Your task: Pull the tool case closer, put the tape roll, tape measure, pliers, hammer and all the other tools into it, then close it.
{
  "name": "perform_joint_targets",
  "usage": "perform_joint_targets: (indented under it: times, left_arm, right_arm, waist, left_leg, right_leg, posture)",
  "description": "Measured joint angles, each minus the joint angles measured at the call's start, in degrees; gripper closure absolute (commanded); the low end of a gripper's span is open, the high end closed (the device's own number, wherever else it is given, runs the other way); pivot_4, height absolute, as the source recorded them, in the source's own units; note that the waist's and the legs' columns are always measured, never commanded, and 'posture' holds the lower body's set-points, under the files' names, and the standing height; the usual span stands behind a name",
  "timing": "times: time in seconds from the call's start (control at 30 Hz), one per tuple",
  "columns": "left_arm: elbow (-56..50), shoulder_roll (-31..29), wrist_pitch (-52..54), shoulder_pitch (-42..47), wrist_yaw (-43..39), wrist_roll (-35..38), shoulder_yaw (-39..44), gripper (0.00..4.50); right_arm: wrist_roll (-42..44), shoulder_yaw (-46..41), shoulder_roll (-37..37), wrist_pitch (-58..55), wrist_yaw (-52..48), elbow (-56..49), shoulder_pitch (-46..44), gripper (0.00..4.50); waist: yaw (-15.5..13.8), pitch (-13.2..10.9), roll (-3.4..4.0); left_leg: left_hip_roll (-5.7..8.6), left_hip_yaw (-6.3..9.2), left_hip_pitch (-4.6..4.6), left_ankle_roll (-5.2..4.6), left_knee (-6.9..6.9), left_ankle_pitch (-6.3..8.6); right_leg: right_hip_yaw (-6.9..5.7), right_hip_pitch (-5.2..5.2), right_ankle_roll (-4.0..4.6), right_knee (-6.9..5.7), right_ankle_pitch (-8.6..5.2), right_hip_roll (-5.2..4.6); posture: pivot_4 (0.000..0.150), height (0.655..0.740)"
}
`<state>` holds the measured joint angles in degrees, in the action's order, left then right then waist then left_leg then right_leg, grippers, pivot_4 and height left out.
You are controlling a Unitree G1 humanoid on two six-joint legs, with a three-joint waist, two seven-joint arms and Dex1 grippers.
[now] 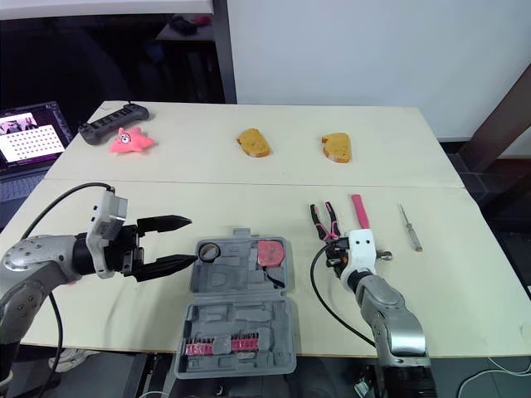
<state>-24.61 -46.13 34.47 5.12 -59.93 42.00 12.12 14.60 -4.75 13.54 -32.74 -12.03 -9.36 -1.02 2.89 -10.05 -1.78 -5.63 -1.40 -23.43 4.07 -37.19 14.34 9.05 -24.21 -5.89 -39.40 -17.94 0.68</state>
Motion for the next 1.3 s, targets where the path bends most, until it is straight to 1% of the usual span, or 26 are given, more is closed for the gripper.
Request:
perform_joint_targets:
  times: [0.17,0.3,0.4,0.5,0.57,0.67,0.73,0.8,0.97,1.13,1.23,1.3]
  left_arm:
    - [-0.16,0.09,-0.07,-0.5,0.31,-0.06,0.0,0.0]
    - [0.87,0.08,-1.3,-1.69,0.31,-1.07,0.01,0.0]
    - [2.84,0.08,-3.65,-3.33,0.52,-3.93,0.06,0.0]
    - [4.44,-0.01,-6.98,-6.99,-0.09,-6.3,0.91,0.0]
    - [5.46,0.01,-10.11,-10.07,-0.29,-8.4,1.49,0.0]
    - [7.04,0.15,-15.08,-13.5,0.61,-12.0,3.88,0.0]
    - [7.11,0.62,-17.35,-16.12,1.61,-13.39,6.18,0.0]
    - [7.1,1.66,-19.03,-18.9,2.57,-14.11,8.34,0.0]
    - [5.37,3.48,-21.91,-27.22,2.56,-14.45,12.96,0.0]
    - [1.72,4.95,-21.41,-35.25,1.22,-11.76,16.79,0.0]
    - [1.33,5.82,-21.22,-36.93,1.44,-11.21,18.14,0.0]
    - [1.29,5.82,-21.1,-37.16,1.48,-11.19,18.49,0.0]
  right_arm:
    - [-0.32,0.32,0.68,-0.15,-0.68,-1.03,0.22,3.57]
    - [0.07,1.24,4.98,-1.46,-4.58,-4.39,-2.11,3.57]
    - [0.43,3.27,11.37,-4.61,-10.11,-5.85,-8.45,3.57]
    - [-2.93,9.75,21.19,-5.48,-17.17,-6.92,-16.93,3.57]
    - [-2.49,12.81,24.38,-7.34,-23.18,-6.73,-23.11,3.57]
    - [1.42,17.9,27.35,-11.73,-34.91,-6.59,-34.34,3.57]
    - [2.75,21.09,27.82,-13.07,-40.98,-6.59,-40.21,3.57]
    - [3.59,24.51,27.96,-13.7,-45.81,-6.6,-44.13,3.57]
    - [3.47,34.25,28.05,-17.33,-54.04,-6.46,-47.71,3.57]
    - [-0.42,41.77,24.36,-19.28,-53.64,-5.47,-49.67,3.57]
    - [-2.53,45.42,22.29,-19.3,-53.53,-4.03,-49.66,3.57]
    - [-3.32,46.33,21.19,-19.42,-53.2,-3.19,-49.66,3.57]
  waist:
    - [0.04,-0.02,0.03]
    - [0.35,-0.04,0.06]
    - [0.97,-0.05,0.08]
    - [1.28,-0.06,0.1]
    - [1.32,-0.1,0.15]
    - [1.16,-0.14,0.18]
    - [1.13,-0.15,0.18]
    - [0.92,-0.14,0.13]
    - [1.11,-0.17,0.05]
    - [1.38,-0.17,0.04]
    - [1.14,-0.18,0.04]
    - [1.13,-0.17,0.03]
  left_leg:
    - [0.0,-0.01,-0.01,0.0,0.0,0.0]
    - [0.0,-0.01,-0.01,0.0,0.0,0.0]
    - [0.0,-0.01,-0.01,0.0,0.01,0.0]
    - [0.0,-0.02,-0.01,0.0,0.07,0.0]
    - [-0.01,-0.03,-0.01,-0.01,0.11,0.0]
    - [-0.04,-0.02,-0.02,-0.02,0.1,0.0]
    - [-0.05,-0.06,-0.04,-0.02,0.09,0.01]
    - [-0.04,-0.1,-0.06,-0.03,0.07,0.01]
    - [-0.02,-0.24,-0.13,-0.03,0.01,0.01]
    - [-0.03,-0.26,-0.12,-0.03,0.02,0.01]
    - [-0.02,-0.26,-0.12,-0.03,0.02,0.01]
    - [-0.02,-0.26,-0.12,-0.02,-0.01,0.01]
  right_leg:
    - [0.0,-0.02,0.0,0.0,0.0,0.0]
    - [0.01,-0.02,0.0,0.0,0.0,0.0]
    - [0.02,-0.03,0.0,0.0,0.0,0.0]
    - [0.02,-0.1,-0.05,0.0,0.02,0.0]
    - [0.02,-0.15,-0.15,-0.01,0.08,0.01]
    - [0.0,-0.2,-0.13,-0.03,0.08,0.02]
    - [0.01,-0.19,-0.03,0.0,0.02,0.0]
    - [-0.02,-0.17,0.01,0.02,-0.01,-0.07]
    - [-0.02,-0.24,0.04,0.06,-0.02,-0.22]
    - [-0.02,-0.32,0.08,0.03,0.0,-0.21]
    - [-0.03,-0.33,0.08,0.03,-0.01,-0.22]
    - [-0.03,-0.32,0.08,0.04,-0.01,-0.22]
  posture:
    - [0.15,0.7129]
    - [0.15,0.7129]
    - [0.15,0.7129]
    - [0.15,0.7129]
    - [0.15,0.7129]
    - [0.15,0.7129]
    - [0.15,0.7129]
    - [0.15,0.7129]
    - [0.15,0.7129]
    - [0.15,0.7129]
    - [0.15,0.7129]
    - [0.15,0.7129]
